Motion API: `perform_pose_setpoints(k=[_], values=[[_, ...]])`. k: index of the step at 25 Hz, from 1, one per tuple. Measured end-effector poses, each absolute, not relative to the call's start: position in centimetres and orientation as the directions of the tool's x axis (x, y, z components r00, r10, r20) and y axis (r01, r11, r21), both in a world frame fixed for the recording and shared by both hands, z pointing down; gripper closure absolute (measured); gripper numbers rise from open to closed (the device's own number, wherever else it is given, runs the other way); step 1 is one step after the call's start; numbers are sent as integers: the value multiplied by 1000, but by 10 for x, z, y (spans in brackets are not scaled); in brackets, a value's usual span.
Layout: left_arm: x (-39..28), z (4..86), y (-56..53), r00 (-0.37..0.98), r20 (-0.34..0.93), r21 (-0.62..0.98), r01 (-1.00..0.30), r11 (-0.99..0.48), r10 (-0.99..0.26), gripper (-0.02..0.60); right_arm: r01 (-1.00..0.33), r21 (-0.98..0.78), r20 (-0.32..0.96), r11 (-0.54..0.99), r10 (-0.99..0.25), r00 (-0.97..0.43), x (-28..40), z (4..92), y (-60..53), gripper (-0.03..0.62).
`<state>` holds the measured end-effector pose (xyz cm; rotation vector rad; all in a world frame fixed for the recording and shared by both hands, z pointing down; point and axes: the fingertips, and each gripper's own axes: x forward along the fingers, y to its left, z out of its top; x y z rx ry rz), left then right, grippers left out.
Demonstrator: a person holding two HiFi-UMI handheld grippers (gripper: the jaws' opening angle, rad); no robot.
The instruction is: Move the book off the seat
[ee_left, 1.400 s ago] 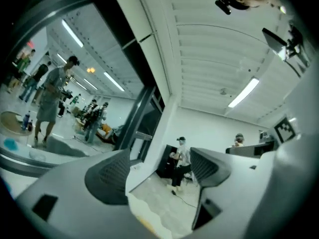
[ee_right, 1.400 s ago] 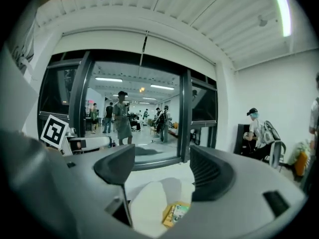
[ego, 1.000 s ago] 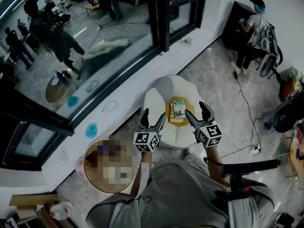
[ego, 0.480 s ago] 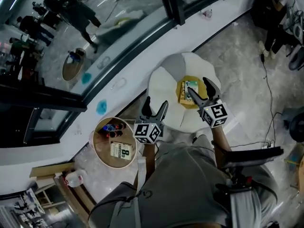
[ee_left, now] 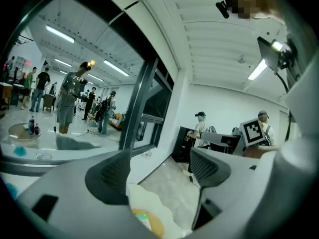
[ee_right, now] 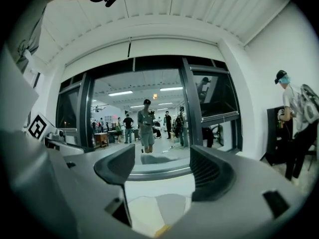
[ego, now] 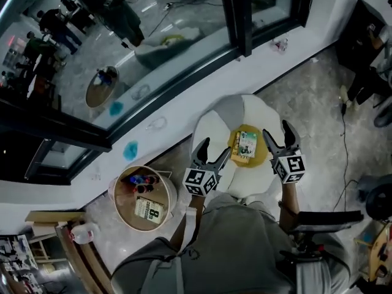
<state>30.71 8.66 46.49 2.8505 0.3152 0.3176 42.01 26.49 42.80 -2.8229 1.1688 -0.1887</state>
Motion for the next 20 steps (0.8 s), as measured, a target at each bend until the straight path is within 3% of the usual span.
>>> perform_pose_setpoints(k=[5, 10, 20], values=[[352, 461, 72, 956, 87, 265, 248, -932, 280, 193, -708, -52, 93, -705, -709, 699, 425, 415, 256, 241], [387, 461, 71, 951, 73, 231, 276, -933, 299, 193, -701, -12, 88, -713, -699, 710, 438, 408, 247, 243], [396, 459, 34, 996, 72, 212, 42, -976, 58, 193, -792, 1, 90, -610, -789, 607, 513, 403, 203, 241]])
